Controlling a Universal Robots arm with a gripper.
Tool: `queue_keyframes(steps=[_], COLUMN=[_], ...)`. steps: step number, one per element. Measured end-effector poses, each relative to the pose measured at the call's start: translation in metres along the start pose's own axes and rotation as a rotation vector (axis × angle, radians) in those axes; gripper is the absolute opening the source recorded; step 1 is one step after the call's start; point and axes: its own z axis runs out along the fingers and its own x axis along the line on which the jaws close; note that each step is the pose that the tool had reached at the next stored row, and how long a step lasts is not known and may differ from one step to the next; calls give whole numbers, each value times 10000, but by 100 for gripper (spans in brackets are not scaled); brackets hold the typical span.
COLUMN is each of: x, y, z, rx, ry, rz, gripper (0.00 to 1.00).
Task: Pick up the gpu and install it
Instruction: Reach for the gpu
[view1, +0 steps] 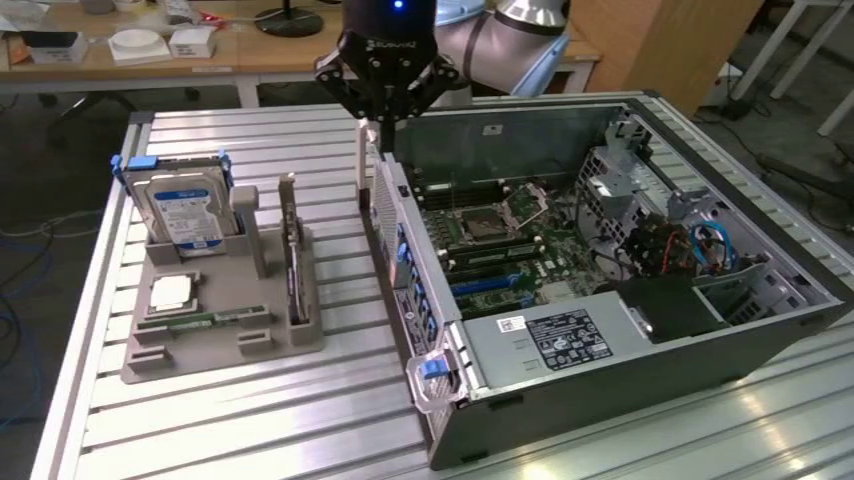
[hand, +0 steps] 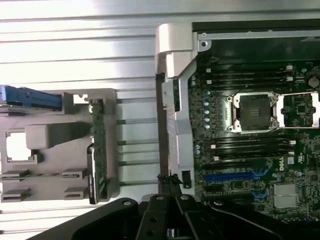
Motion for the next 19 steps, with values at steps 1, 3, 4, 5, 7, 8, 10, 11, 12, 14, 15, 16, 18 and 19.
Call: queue_keyframes(steps=[1, 3, 4, 5, 7, 8, 10, 11, 12, 14, 15, 16, 18, 19], x=[45, 136, 181, 226, 316, 360, 452, 494, 535, 618, 659, 700, 783, 822], y=[-3, -11, -15, -18, -26, -29, -36, -39, -43, -49, -52, -55, -62, -65], z=[-1, -2, -3, -3, -5, -6, -7, -7, -7, -9, -9, -9, -10, -10], rx=[0, 1, 0, 0, 0, 0, 0, 0, 0, 0, 0, 0, 0, 0], ry=[0, 1, 0, 0, 0, 1, 0, 0, 0, 0, 0, 1, 0, 0], rz=[1, -2, -1, 0, -1, -2, 1, 0, -1, -1, 1, 0, -1, -1], gripper=[10, 10, 10, 10, 10, 10, 10, 10, 10, 10, 10, 10, 10, 10])
